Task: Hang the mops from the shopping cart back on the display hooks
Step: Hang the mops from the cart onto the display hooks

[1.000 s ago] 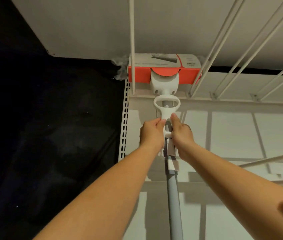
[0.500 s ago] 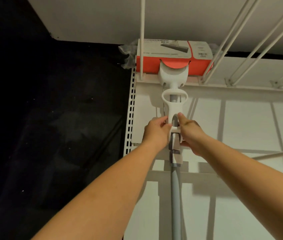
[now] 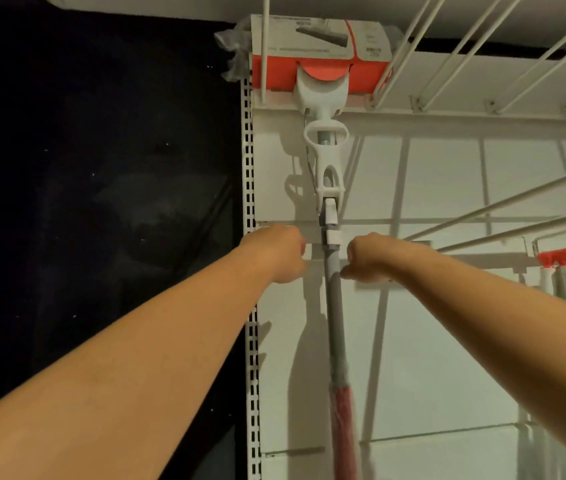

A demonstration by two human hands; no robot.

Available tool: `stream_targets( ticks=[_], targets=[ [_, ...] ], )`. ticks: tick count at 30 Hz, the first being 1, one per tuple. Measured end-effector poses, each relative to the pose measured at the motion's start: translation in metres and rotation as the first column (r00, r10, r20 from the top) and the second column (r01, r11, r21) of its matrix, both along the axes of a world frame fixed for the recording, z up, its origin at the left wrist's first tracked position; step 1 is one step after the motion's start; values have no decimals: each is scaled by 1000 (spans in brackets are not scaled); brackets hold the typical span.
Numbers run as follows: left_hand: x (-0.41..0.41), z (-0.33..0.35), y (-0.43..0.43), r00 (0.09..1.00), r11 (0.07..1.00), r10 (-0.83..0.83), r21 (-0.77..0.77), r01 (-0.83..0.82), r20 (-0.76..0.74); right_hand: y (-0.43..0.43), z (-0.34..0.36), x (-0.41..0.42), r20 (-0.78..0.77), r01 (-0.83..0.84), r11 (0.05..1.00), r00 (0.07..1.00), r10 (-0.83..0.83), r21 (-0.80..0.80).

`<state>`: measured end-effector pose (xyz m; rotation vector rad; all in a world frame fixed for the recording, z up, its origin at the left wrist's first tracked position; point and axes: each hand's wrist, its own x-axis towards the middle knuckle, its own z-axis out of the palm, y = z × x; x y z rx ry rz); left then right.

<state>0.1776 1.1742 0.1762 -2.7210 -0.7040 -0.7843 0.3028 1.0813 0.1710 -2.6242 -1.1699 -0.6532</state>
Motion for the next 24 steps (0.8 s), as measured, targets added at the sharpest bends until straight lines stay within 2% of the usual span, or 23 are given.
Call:
stream_targets(
  ticks=[5, 9, 12, 18, 24],
  targets=[
    [-35, -13, -24, 987, 995, 79, -43, -86, -140, -30, -16, -38, -67, -34, 992, 997, 26, -124],
    [-62, -22, -47, 962, 981, 156, -77, -177, -225, -45, -29, -52, -168, -146, 978, 978, 120, -149],
    [-85, -35, -76, 941, 966, 211, -90, -242, -266, -61, -41, -64, -160, -232, 961, 965, 208, -153],
    [-130, -77, -146, 925, 923, 319, -152, -352, -207, -105, -86, -98, -134, -430, 900, 898, 419, -72],
    [-163, -135, -216, 873, 830, 436, -277, -484, -217, -156, -139, -119, -167, -515, 850, 853, 494, -111]
  ],
)
